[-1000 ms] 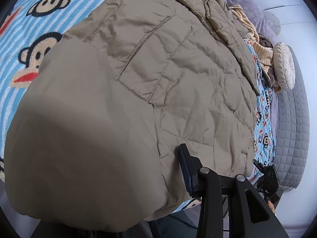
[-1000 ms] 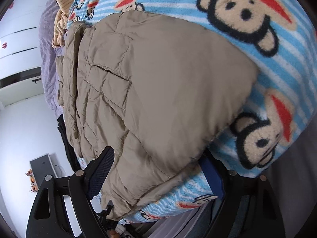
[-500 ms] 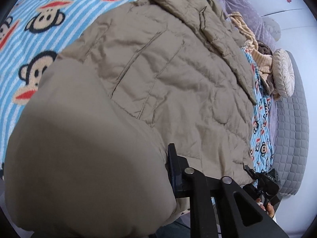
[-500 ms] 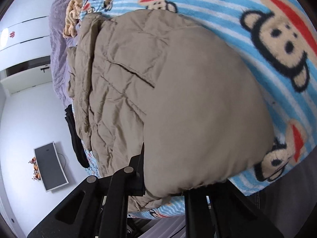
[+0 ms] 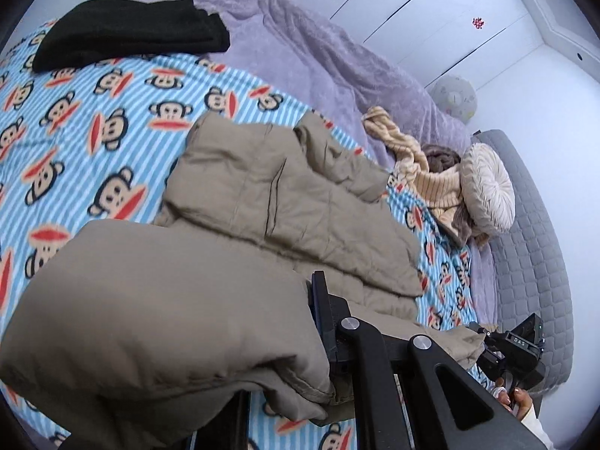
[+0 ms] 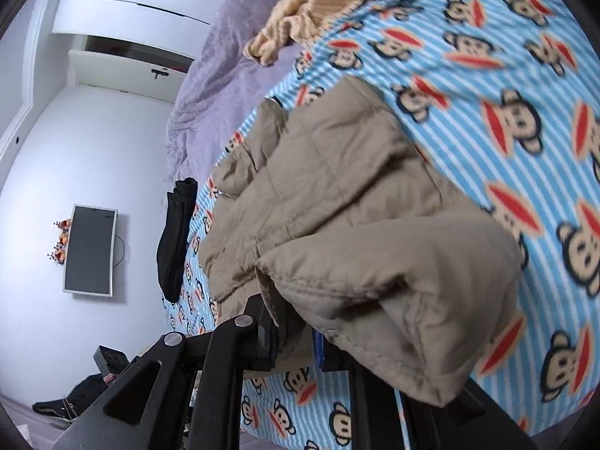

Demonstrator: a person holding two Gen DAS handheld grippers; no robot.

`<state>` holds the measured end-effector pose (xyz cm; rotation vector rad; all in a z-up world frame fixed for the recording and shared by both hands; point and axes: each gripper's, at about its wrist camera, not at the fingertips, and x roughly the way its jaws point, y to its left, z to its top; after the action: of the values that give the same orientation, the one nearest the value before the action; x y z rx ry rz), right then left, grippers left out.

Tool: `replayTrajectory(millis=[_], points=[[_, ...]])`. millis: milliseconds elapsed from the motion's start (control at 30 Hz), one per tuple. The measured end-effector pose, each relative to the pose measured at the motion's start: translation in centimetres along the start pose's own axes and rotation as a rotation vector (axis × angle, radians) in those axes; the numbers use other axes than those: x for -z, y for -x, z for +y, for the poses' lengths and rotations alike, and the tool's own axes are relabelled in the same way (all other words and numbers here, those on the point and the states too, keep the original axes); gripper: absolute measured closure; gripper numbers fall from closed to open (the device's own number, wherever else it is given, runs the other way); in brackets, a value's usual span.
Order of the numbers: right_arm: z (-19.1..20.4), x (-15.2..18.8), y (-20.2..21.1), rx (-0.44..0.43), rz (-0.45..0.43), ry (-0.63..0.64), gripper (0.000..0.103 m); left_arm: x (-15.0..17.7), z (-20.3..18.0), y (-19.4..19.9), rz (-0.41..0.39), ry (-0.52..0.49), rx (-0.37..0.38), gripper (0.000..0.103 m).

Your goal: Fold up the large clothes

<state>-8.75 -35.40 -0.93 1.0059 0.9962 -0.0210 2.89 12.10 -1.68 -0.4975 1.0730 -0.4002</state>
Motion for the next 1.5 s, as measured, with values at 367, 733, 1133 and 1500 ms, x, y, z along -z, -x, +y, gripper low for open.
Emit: replayTrajectory(millis=[367,733,1133,1500], points=[[6.2,-12.8,-7.6,0.098,-0.005,0.232,0.088,-9.6,-2.5,-8.9,-0.102,-0.028,-0.148,0.091],[1.1,-17.4,-20.9,0.222,0.023,0.181,0.088,-12.5,2.2,-23.1,0.018,-0.089,-0.295,0.091],[1.1,-18.4,-22.0,0.193,0.033,0.17,0.085,-12.8,1.0,-22.4,-0.032,-0.158,-0.33,0.087],[4.2,-15.2,-16.5,0.21,-0.012,0.303,0.046,-11.8,-1.4,-16.4,-0.09,-0.208,-0.261,0.025]])
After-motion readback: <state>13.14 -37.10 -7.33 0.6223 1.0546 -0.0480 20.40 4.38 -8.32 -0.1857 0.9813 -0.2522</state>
